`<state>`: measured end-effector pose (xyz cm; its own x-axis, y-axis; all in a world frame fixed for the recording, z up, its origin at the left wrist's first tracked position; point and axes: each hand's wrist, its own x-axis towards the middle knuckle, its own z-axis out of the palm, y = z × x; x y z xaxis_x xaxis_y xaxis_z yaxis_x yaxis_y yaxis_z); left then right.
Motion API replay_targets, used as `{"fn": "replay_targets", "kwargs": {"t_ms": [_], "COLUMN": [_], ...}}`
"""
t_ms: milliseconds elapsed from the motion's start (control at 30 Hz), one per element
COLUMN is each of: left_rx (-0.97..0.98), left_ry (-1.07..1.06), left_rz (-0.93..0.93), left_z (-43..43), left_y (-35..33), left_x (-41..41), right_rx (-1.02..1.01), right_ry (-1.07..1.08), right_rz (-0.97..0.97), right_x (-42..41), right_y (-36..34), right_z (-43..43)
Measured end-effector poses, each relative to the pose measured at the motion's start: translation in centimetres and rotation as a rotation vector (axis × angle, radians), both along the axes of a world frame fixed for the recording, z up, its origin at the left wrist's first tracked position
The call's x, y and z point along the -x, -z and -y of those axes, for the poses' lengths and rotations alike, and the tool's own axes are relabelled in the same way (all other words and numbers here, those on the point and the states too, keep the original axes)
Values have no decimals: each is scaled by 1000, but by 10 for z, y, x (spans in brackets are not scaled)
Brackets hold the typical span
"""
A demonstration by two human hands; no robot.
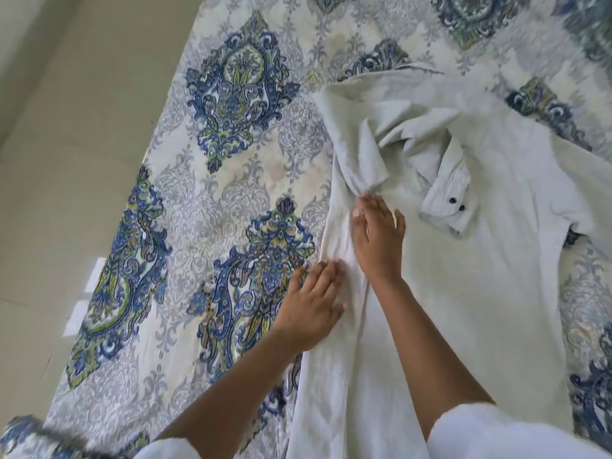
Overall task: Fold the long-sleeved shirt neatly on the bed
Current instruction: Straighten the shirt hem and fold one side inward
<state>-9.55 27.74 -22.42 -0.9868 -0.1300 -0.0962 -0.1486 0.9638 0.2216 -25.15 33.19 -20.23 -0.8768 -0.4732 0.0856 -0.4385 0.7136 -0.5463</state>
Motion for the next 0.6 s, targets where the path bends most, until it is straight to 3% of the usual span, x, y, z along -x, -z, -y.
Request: {"fn": "replay_targets", "kwargs": {"t_ms": [67,167,267,333,433,533,600], "left_rx": [-78,-260,-245,-155,33,170,150], "left_ry": [-73,-314,-398,-328,-149,-40,-29], "left_rz": [-105,-226,-330,-272,-64,143,212], "left_z": [19,62,111,140,169,182,188], "left_y": [-11,-33,-54,-63,-65,-65,-70], "left_x": [33,102,170,207,245,267,275], "right_rx": [154,283,430,639,909,1000,999], "right_ry": [100,454,596,631,660,692,792], "right_rz": [42,401,734,920,1020,976,871], "right_x": [16,60,100,120,141,152,155], "right_y": [-14,-26,-23,-21,-25,-29,-30], "right_z": [9,22,32,38,51,67,68]}}
